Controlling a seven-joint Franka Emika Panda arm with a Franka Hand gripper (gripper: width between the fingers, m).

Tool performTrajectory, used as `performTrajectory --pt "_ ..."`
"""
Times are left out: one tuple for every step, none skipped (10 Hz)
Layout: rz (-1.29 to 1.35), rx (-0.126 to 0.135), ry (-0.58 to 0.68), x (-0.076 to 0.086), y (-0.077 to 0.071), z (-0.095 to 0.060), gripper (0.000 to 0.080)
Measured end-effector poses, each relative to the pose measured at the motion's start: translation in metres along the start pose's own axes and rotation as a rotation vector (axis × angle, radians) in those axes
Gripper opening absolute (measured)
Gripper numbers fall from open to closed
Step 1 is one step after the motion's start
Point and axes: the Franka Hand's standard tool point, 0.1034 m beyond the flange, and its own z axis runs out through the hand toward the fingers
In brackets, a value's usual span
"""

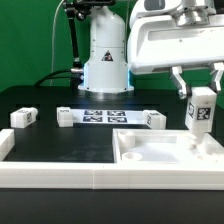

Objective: Assemble one leg

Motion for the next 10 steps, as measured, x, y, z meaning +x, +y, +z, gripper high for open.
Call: performTrajectory --pt "0.002 0.002 0.002 0.004 -0.001 0.006 0.0290" --pt "0.000 0.005 0.002 0.004 -0.004 0.010 0.0290" --pt "0.001 0.006 -0.002 0.003 -0.004 0.013 0.0290" --pt "0.001 0.006 -0.001 0.003 -0.004 0.016 0.0290" --pt "-0.001 0.006 -0.001 0.000 -0.005 0.019 0.0290" --pt "-0.001 0.005 -0.003 -0.003 -0.004 0.022 0.0290" --pt "-0.001 0.003 0.004 -0.005 -0.004 0.024 0.0290" --pt "-0.002 0.001 0.022 -0.005 -0.004 0.024 0.0290" --pt "-0.004 -0.001 0.039 -0.006 -0.005 0.024 0.0290" --pt "-0.008 -0.005 0.064 -0.009 -0.006 0.023 0.0290"
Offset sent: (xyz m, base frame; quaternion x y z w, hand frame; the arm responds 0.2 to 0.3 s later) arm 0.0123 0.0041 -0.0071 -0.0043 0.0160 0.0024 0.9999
